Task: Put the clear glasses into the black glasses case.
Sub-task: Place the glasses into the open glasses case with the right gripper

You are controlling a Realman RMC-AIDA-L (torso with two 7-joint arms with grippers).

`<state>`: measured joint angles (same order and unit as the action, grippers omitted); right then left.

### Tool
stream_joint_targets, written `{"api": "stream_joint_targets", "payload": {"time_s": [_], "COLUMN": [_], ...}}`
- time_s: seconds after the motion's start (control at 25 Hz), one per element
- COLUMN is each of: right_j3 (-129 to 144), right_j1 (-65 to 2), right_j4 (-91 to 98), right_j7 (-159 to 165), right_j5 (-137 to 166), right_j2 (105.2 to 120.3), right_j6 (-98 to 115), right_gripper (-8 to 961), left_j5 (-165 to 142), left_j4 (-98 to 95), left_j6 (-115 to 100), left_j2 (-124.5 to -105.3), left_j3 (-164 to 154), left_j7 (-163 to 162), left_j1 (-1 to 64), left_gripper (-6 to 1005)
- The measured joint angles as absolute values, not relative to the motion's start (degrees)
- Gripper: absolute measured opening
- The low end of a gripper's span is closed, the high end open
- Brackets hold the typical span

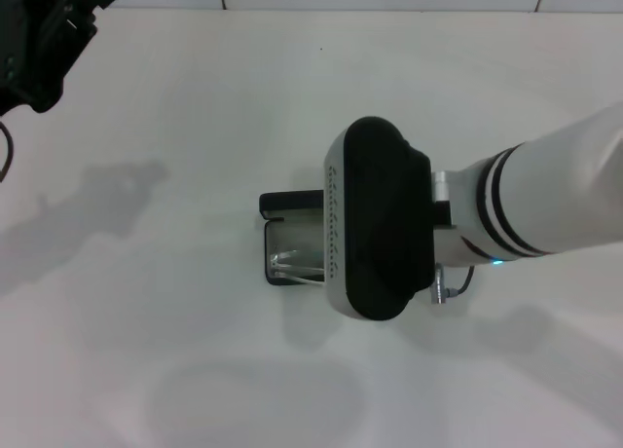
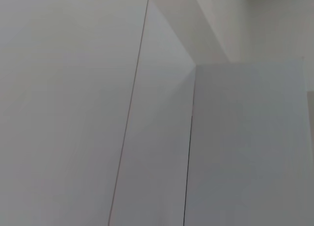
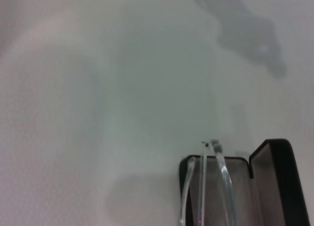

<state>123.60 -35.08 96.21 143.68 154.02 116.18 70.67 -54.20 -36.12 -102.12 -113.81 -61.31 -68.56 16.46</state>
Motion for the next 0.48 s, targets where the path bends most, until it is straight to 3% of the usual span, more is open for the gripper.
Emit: {"api": "stream_joint_targets", "payload": {"time_s": [0.48], "right_j3": [126.0], "right_j1": [-35.0], "right_j4": [92.1], "right_j7": [143.8], "right_j5": [157.7], "right_j2": [116.19], "right_j6": [64.3], "right_gripper": [108], "left_j5": [-54.3], "left_j4": [-36.1], "left_j6": [-102.1], "left_j2": [-114.22], "left_j3": [-60.9], "left_j7": [-68.6], "left_j1": [16.7], "left_gripper": [75]}}
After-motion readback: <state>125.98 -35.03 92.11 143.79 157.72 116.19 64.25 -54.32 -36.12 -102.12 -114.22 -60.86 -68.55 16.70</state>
